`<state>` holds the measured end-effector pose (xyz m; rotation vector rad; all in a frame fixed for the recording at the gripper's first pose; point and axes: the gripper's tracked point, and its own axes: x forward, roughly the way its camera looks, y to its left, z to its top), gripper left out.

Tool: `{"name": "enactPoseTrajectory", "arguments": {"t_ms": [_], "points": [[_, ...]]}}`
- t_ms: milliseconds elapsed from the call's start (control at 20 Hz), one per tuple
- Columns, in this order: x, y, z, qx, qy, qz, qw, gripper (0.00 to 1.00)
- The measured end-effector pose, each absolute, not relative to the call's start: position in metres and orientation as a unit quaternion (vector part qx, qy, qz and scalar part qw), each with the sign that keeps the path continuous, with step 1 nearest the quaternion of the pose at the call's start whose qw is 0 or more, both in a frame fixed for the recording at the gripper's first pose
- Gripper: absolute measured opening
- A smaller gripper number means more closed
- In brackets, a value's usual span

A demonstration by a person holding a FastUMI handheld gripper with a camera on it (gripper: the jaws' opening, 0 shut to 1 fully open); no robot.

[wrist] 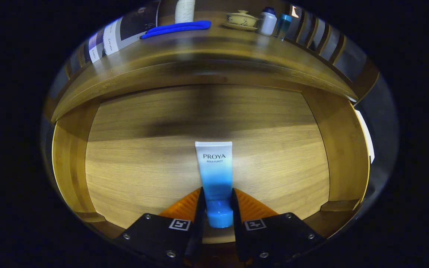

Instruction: Pull open the drawer, take out the items inside it, and place them on the countertop above the cabinet.

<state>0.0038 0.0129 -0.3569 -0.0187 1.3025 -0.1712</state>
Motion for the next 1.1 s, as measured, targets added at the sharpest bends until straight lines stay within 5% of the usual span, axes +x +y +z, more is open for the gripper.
{"name": "enactPoseTrajectory", "arguments": {"t_ms": [200, 1100], "points": [[0.003, 0.010, -0.353, -0.022, 0.594, -0.081, 0.800, 0.29], [0.009, 0.013, -0.217, -0.105, 0.417, -0.080, 0.899, 0.29]]}}
